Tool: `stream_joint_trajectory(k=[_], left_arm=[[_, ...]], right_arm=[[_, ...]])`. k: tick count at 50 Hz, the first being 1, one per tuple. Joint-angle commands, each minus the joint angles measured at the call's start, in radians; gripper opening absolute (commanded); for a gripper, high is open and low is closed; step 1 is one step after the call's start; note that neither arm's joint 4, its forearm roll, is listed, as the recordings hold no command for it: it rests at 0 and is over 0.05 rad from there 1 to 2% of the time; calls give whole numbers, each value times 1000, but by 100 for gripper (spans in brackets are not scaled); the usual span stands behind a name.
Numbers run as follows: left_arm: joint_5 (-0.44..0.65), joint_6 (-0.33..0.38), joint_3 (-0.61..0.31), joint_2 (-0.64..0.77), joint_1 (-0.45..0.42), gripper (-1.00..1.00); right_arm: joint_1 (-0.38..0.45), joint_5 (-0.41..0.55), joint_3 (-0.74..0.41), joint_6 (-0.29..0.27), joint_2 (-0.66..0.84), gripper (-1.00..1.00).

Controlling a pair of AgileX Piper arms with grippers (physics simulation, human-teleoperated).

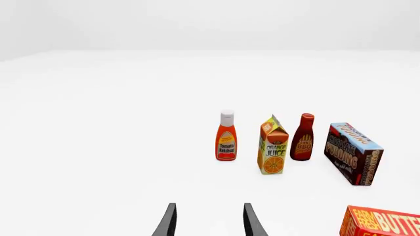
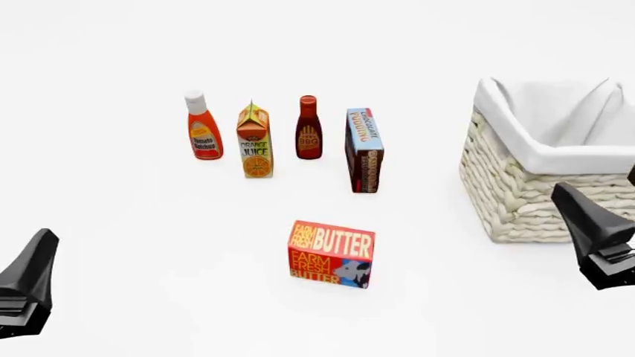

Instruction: Pick the butter and place it in the basket.

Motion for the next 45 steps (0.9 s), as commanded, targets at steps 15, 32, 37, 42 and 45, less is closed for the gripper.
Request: stream_joint_trajectory(k=[15,32,37,42,45], left_arm=[[0,0,0,0,0,100],[0,0,0,0,0,100],[0,0,0,0,0,100],[0,0,0,0,0,100],[0,0,0,0,0,100]], right_arm=[[145,194,-263,-107,125,100],[239,212,-345,-163,252,100],[277,195,-354,-188,314,100],[285,186,-363,-191,340,100],[318,193,-390,-210,385,100]])
